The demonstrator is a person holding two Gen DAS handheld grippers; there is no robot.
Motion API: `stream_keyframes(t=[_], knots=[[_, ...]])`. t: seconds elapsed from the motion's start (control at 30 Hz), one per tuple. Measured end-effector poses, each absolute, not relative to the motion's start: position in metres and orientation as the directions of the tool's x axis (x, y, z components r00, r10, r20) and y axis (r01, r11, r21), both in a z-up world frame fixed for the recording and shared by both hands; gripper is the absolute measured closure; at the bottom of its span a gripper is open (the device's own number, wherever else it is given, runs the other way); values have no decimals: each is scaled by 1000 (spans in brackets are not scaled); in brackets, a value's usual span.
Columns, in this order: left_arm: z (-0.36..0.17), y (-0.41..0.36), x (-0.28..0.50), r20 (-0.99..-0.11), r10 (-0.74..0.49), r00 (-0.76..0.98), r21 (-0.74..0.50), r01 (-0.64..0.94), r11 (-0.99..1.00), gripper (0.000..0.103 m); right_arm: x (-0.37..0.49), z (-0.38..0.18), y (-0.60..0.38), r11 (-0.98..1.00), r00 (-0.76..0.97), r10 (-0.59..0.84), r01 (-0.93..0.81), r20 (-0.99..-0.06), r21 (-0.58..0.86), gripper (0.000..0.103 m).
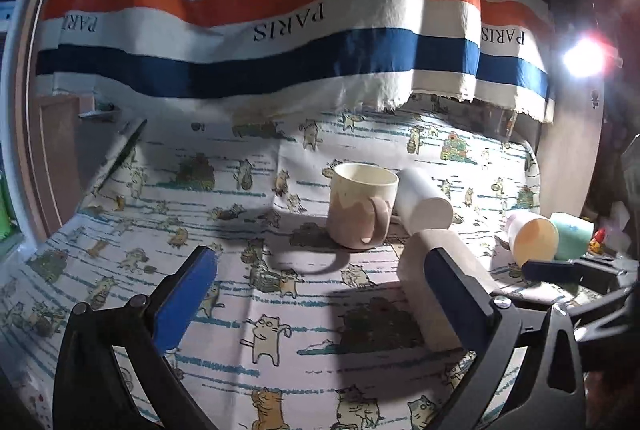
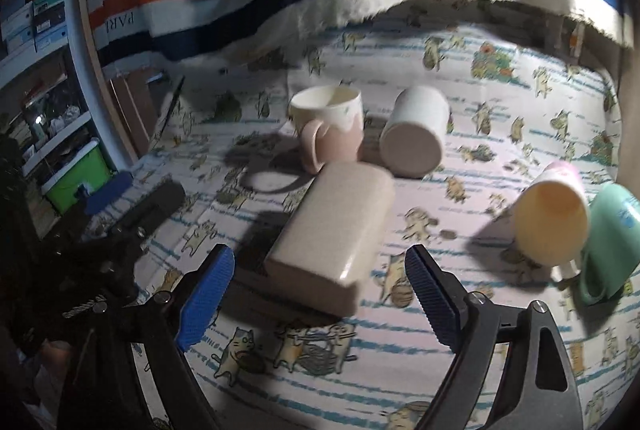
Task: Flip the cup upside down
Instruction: 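Rotate the right gripper to turn the beige cup bottom-up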
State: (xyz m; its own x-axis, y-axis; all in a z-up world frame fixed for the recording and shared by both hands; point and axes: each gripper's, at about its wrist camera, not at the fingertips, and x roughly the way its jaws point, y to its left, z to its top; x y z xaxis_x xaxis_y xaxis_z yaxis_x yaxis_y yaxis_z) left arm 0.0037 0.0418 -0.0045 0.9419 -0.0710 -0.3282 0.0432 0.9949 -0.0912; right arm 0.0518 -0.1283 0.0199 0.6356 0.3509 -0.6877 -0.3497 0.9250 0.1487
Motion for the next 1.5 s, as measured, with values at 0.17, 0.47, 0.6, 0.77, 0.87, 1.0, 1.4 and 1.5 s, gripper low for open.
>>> stream_keyframes(t=[0.17, 0.47, 0.6, 0.77, 0.87, 1.0, 1.4, 1.5], knots=[[-4, 43, 0, -306, 9, 952, -52, -26, 998, 1, 57, 7, -126, 910, 607, 389, -370, -693, 187, 14], [-5, 64, -2, -305, 50, 951, -128, -93, 987, 1, 60, -7, -108, 918, 607, 336, -383, -720, 106, 14], [-5, 65, -3, -302, 47, 952, -136, -92, 986, 1, 68, -12, -99, 935, 623, 279, -351, -731, 57, 14], [-5, 61, -3, -300, 51, 953, -119, -90, 989, 1, 71, -14, -106, 940, 623, 269, -335, -735, 60, 27], [-4, 59, -3, -296, 56, 954, -106, -91, 990, 1, 68, -11, -115, 941, 622, 272, -331, -734, 68, 29], [-4, 56, -4, -289, 63, 955, -90, -92, 992, 0, 56, -3, -122, 938, 657, 260, -346, -708, 24, 30], [-3, 49, -5, -287, 56, 956, -59, -76, 995, 1, 38, 33, -148, 944, 743, 265, -330, -615, 8, 31], [-3, 43, -4, -288, 50, 956, -32, -62, 998, 1, 45, 36, -148, 943, 745, 269, -332, -610, 11, 32]])
